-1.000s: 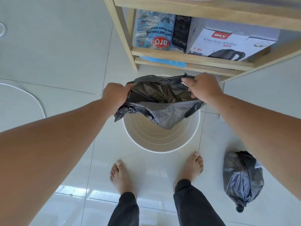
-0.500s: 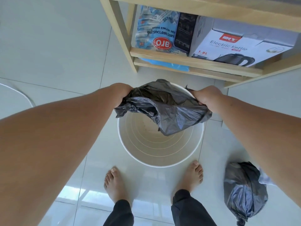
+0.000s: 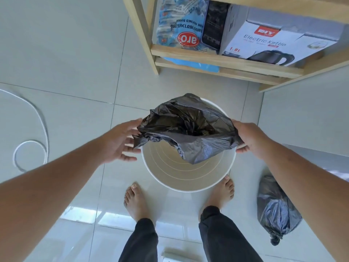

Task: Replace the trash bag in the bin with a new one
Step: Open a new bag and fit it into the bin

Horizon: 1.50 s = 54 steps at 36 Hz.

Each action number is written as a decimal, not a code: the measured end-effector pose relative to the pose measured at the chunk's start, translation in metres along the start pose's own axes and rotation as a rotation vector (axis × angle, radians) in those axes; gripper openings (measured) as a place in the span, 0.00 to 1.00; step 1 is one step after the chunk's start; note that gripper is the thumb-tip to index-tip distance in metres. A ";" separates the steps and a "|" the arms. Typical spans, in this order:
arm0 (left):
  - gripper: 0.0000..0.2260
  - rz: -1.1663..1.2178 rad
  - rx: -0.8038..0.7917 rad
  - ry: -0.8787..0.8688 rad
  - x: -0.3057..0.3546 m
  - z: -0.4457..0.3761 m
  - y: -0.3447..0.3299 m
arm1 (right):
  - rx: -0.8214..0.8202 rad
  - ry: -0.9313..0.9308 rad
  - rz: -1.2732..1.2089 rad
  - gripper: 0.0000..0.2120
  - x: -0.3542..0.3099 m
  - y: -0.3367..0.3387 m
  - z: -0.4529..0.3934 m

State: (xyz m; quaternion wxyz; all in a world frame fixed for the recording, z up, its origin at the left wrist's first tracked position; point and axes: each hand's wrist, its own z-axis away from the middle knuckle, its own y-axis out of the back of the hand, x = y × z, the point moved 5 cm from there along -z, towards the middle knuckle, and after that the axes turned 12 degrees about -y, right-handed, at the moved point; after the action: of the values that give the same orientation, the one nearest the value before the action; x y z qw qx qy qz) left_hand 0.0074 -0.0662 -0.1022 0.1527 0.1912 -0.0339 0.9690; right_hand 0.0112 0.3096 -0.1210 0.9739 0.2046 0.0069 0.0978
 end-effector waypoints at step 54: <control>0.25 0.017 0.249 0.201 0.007 0.021 -0.008 | -0.453 0.101 -0.355 0.08 0.054 -0.047 0.023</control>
State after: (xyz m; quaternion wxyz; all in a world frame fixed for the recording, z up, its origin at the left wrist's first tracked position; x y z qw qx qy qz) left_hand 0.0110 -0.0594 -0.0799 0.1223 0.1102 0.1002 0.9813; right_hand 0.0742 0.2684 -0.1176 0.9951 -0.0275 0.0690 -0.0650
